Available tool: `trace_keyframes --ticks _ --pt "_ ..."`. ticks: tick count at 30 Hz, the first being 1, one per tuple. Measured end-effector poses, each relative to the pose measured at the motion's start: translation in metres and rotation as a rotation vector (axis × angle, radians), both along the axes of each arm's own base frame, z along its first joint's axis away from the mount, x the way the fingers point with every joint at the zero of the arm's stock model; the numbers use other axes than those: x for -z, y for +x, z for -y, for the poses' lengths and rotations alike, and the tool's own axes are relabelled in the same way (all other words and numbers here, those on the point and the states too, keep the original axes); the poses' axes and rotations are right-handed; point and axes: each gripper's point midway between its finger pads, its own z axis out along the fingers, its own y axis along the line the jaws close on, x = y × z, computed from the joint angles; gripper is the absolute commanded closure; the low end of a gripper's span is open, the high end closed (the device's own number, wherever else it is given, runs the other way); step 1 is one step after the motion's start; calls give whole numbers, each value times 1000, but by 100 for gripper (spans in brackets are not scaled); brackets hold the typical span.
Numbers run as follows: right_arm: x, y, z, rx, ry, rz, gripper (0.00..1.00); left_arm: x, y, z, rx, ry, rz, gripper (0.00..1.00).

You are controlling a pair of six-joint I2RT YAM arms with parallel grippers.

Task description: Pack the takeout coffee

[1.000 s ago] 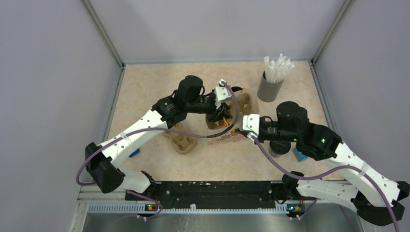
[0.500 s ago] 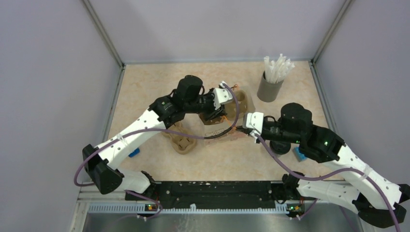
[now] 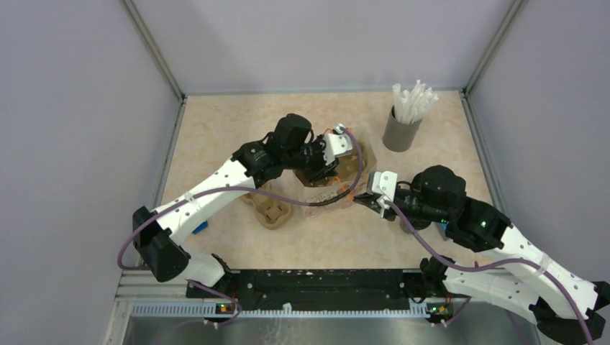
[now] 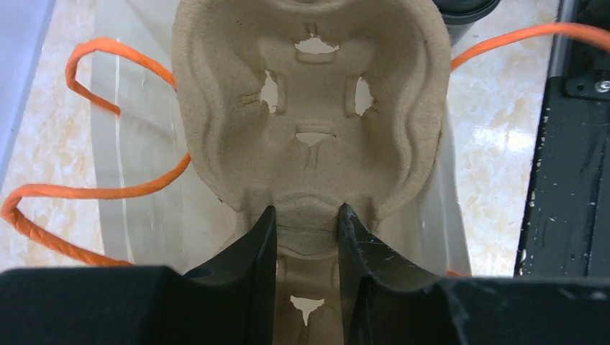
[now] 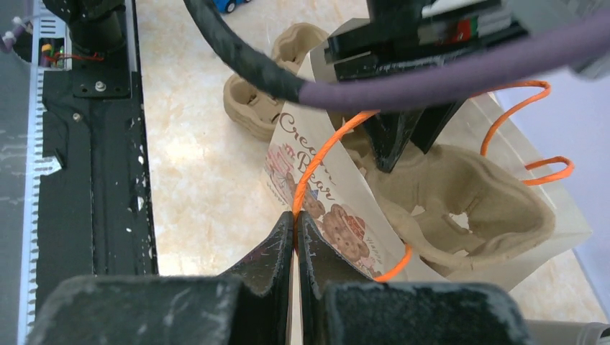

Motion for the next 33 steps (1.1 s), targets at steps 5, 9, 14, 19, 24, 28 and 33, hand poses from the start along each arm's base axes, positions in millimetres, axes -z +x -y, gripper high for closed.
trace_keyframes --ticks 5,9,14,19,24,28,33 --pt "-5 1 -2 7 26 -4 100 14 11 -3 -60 49 -5 75" --pt "-7 1 -3 7 32 -2 100 15 16 -6 -97 60 3 74" --pt "-7 2 -4 7 32 -2 100 17 18 -7 -126 66 -4 73" --pt "-6 2 -4 8 31 -2 100 31 18 -9 -172 121 -57 75" --pt "-7 2 -4 8 34 -2 100 49 16 -14 -216 178 -111 68" --pt "-7 2 -4 11 40 -7 100 52 16 -13 -231 179 -126 56" --pt "-3 3 -3 25 45 -17 100 45 18 -7 -258 149 -150 34"
